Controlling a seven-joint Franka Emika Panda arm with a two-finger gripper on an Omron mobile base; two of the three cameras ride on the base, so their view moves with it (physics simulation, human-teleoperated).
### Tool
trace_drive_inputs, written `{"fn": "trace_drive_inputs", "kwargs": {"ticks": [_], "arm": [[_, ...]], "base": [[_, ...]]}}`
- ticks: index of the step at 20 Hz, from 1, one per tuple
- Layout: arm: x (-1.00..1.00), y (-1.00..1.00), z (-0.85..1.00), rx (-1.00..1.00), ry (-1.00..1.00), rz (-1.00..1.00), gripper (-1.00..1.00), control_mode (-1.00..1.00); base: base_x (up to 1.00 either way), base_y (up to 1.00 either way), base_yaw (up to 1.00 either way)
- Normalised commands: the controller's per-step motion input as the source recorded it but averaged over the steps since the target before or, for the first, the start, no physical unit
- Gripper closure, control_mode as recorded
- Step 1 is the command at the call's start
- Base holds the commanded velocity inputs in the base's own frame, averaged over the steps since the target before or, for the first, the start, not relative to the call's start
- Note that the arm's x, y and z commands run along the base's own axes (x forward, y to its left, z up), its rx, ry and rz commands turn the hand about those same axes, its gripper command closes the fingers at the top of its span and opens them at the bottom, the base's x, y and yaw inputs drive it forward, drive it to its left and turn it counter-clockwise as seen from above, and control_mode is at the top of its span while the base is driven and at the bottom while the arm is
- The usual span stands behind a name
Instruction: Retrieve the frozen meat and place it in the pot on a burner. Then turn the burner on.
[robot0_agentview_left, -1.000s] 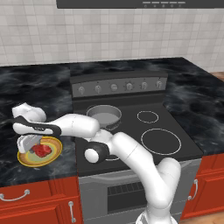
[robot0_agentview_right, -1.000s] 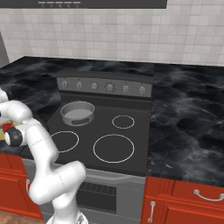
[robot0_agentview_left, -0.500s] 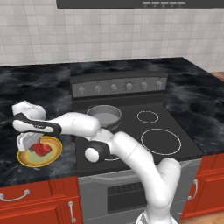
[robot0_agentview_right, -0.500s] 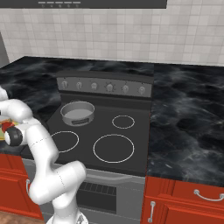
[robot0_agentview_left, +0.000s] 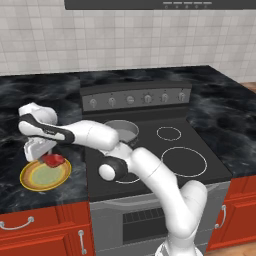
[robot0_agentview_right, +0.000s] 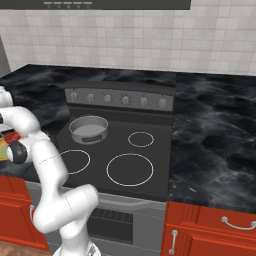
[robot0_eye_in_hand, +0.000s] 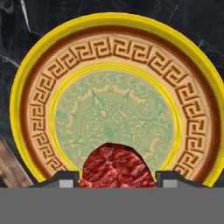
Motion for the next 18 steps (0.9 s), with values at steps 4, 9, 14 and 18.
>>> {"fn": "trace_drive_inputs", "kwargs": {"ticks": [4,9,14,18], "arm": [[0.00,-0.63,0.30,-0.06,0.00,-0.04,1.00,-1.00],[-0.11,-0.90,0.14,0.00,-0.09,-0.01,1.00,-1.00],[-0.20,-1.00,0.01,0.04,-0.22,-0.01,1.00,-1.00],[-0.10,-1.00,0.16,0.13,-0.23,-0.01,1.00,-1.00]], "base": [[0.00,0.00,0.00],[0.00,0.00,0.00],[0.00,0.00,0.00],[0.00,0.00,0.00]]}}
